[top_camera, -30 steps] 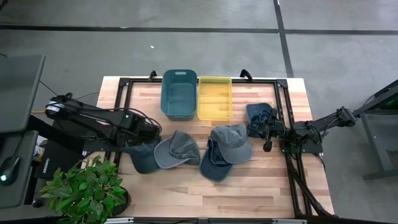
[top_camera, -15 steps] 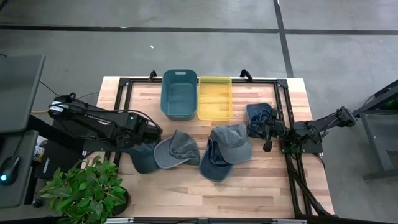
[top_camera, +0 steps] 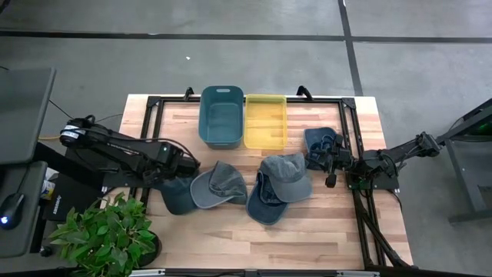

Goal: Pick & Place hat
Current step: Put the left blue cap into the yellow bin

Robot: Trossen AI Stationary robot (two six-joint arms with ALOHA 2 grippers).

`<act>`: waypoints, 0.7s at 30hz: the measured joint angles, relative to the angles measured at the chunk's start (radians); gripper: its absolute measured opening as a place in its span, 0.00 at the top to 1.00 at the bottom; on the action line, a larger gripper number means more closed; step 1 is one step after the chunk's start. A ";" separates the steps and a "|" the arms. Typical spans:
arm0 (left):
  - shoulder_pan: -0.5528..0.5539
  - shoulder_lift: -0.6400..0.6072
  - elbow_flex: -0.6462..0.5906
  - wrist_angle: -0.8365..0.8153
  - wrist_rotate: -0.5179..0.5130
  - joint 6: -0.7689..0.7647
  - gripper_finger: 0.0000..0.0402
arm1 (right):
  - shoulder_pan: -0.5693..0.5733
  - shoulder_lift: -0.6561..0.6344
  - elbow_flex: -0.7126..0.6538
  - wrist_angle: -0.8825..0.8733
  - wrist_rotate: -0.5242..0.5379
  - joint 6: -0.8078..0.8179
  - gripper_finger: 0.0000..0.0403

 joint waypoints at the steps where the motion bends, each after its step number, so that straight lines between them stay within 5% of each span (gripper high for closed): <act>1: 0.000 0.000 -0.006 0.001 -0.001 -0.008 0.14 | 0.000 0.000 0.000 0.000 0.000 0.000 0.69; 21: 0.000 0.000 -0.011 0.046 -0.038 0.021 0.21 | 0.000 0.000 0.000 0.001 0.000 0.000 0.69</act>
